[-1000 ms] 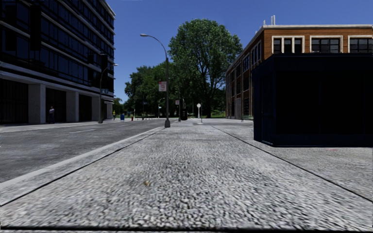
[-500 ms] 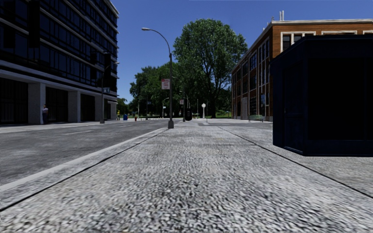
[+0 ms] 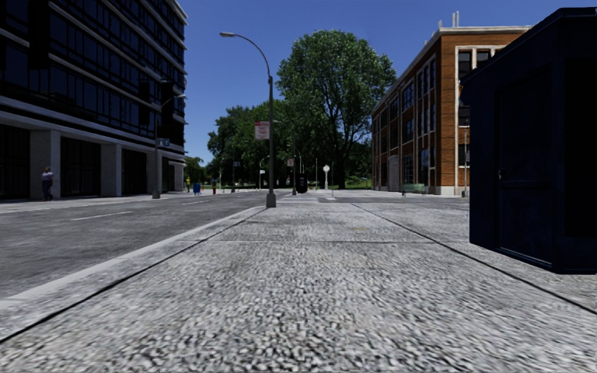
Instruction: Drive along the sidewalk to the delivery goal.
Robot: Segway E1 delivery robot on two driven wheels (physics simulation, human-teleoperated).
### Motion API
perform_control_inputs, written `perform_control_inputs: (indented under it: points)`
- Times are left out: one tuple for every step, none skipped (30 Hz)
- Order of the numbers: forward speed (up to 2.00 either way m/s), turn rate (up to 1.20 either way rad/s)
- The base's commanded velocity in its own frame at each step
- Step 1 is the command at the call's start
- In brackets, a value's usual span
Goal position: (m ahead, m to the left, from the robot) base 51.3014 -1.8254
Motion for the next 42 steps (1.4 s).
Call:
perform_control_inputs:
  points:
    - [2.0,0.0]
    - [2.0,0.0]
    - [2.0,0.0]
    - [2.0,0.0]
    - [2.0,0.0]
    - [2.0,0.0]
    - [2.0,0.0]
    - [2.0,0.0]
    - [2.0,0.0]
    - [2.0,0.0]
    - [2.0,0.0]
    - [2.0,0.0]
    - [2.0,0.0]
    - [2.0,0.0]
    - [2.0,0.0]
    - [2.0,0.0]
    - [2.0,0.0]
    - [2.0,0.0]
    - [2.0,0.0]
    - [2.0,0.0]
    - [2.0,0.0]
    - [2.0,0.0]
    - [2.0,0.0]
    - [2.0,0.0]
    - [2.0,0.0]
    - [2.0,0.0]
    - [2.0,0.0]
    - [2.0,0.0]
    - [2.0,0.0]
    - [2.0,0.0]
    - [2.0,0.0]
    - [2.0,0.0]
    - [2.0,0.0]
    - [2.0,0.0]
    - [2.0,0.0]
    - [2.0,0.0]
    - [2.0,0.0]
    - [2.0,0.0]
    - [2.0,0.0]
    - [2.0,0.0]
    - [2.0,0.0]
    - [2.0,0.0]
